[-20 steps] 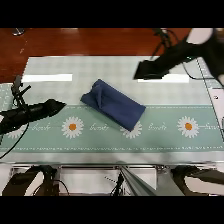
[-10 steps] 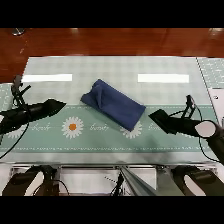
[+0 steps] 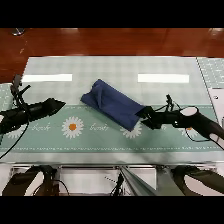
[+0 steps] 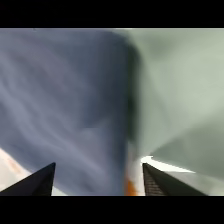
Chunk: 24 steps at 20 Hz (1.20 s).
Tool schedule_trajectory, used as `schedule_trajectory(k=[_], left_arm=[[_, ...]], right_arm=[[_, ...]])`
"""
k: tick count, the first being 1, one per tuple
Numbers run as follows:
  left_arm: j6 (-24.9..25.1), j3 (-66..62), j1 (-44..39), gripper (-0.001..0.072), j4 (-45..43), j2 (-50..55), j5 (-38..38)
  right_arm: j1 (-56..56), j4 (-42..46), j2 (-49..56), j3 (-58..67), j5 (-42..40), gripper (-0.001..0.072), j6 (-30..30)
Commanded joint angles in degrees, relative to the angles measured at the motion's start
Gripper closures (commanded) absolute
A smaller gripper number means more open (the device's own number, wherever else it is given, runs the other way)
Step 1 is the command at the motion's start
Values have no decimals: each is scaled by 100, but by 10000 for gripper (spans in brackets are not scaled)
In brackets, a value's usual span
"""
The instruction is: Fold the shirts.
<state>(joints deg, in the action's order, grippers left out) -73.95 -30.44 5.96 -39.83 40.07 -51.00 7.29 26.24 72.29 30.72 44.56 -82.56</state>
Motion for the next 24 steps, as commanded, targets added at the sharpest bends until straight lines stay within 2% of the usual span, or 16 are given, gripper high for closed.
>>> schedule_trajectory(k=[1, 3, 4, 5, 7, 12, 14, 18, 24], left_arm=[[0, 2, -4, 678, 0, 4, 2], [-4, 2, -4, 678, 0, 4, -2], [-7, 2, -4, 678, 0, 4, -7], [-4, 2, -4, 678, 0, 4, -20], [-4, 2, -4, 678, -2, 4, -46], [-2, 2, -4, 678, -2, 4, -52], [-4, 2, -4, 678, -2, 4, -63], [-2, 2, -4, 678, -2, 4, -63], [-4, 2, -4, 678, 0, 4, -66]], right_arm=[[286, -352, 1012, 713, 516, 87, 595], [457, -249, 1204, 1165, 599, 136, 704], [472, -76, 1204, 1451, 710, 428, 704], [466, 114, 1200, 1753, 833, 691, 756], [466, 658, 1200, 2424, 1115, 694, 688], [431, 2839, 1200, 4728, 2020, 694, -450], [293, 3397, 1200, 5766, 2448, 695, -732], [-356, 3633, 1200, 7342, 3355, 694, -997], [-1873, 3687, 1180, 8664, 4780, 694, -1307]])
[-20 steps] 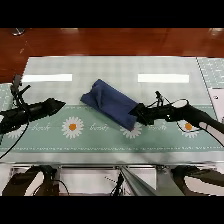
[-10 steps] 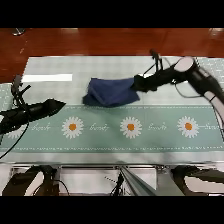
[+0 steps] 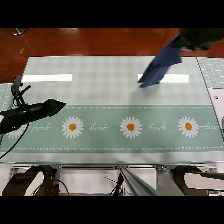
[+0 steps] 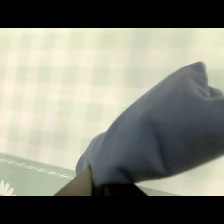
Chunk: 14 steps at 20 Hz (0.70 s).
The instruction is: Fold the shirts.
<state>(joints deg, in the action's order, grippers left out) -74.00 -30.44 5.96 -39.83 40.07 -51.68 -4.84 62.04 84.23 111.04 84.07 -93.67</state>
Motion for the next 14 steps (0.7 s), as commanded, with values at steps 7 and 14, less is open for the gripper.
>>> schedule_trajectory(k=[7, 14], left_arm=[[4, 4, -4, 678, -2, 2, -151], [2, 4, -4, 678, 0, 4, -142]], right_arm=[[-2601, 103, -629, 590, 1864, 694, -400], [-4111, 632, -1860, -1338, 2225, 694, -35]])
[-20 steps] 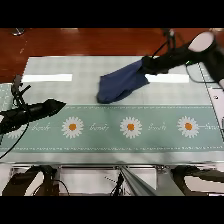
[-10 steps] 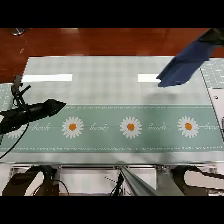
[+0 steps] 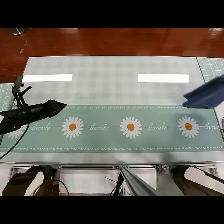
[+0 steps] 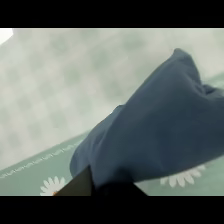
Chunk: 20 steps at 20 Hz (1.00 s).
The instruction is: Fold the shirts.
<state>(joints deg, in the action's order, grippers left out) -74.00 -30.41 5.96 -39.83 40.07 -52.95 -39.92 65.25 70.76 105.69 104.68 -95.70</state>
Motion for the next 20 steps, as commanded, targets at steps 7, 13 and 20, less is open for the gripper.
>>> schedule_trajectory(k=[7, 13, 20], left_arm=[[-2, 2, -4, 678, 4, 4, 2], [-2, 0, -4, 678, 2, 4, 52], [31, -1467, 68, 679, 87, 632, 136]], right_arm=[[-2022, 2710, -2306, -3617, 90, 694, 133], [-2055, 3648, -2927, -4505, -118, 116, -481], [-2017, -1110, -2900, -4127, -2894, 694, 850]])
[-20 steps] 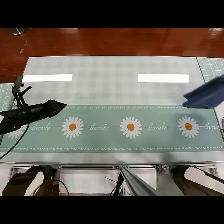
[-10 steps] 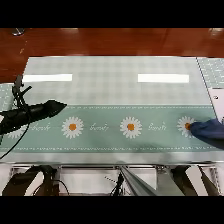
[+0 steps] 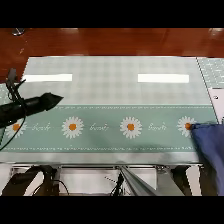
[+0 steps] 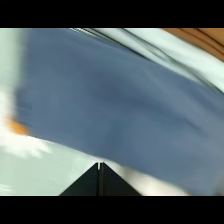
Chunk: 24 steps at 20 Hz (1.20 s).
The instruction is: Fold the shirts.
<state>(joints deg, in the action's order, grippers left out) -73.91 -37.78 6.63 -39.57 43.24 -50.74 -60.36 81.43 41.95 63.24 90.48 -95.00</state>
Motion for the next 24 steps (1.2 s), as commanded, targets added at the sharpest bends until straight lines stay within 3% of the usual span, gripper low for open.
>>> schedule_trajectory(k=[1, 3, 5, 7, 9, 11, 13, 17, 24], left_arm=[[22, -1349, -79, 679, 57, 584, -326], [20, -2555, -428, 680, 55, 1088, -588], [17, -3467, -1071, 680, -37, 1506, -564], [-61, -3842, -1880, 680, -756, 1801, -511], [-861, -3711, -2559, 679, -2065, 1971, -503], [-1665, -3379, -2839, 678, -2765, 2011, -721], [-1580, -2981, -2822, 678, -3012, 2022, -586], [-2170, -2310, -2428, 678, -3331, 2159, -520], [-2159, -2216, -2356, 678, -3456, 2339, -514]], right_arm=[[192, -3569, -20, 140, -1987, 694, 820], [1069, -4339, -15, 144, -2719, 694, 1104], [2555, -3845, 129, 140, -2756, 694, 1303], [4402, -2444, 507, 138, -2538, 694, 1141], [6131, -601, 1091, 138, -2205, 694, 273], [7158, 647, 1904, 372, -2013, 694, -7], [7442, 999, 2710, 857, -1714, 693, -90], [7434, 748, 3709, 1019, -1635, 693, -671], [7434, 608, 3923, 1021, -1832, 693, -780]])
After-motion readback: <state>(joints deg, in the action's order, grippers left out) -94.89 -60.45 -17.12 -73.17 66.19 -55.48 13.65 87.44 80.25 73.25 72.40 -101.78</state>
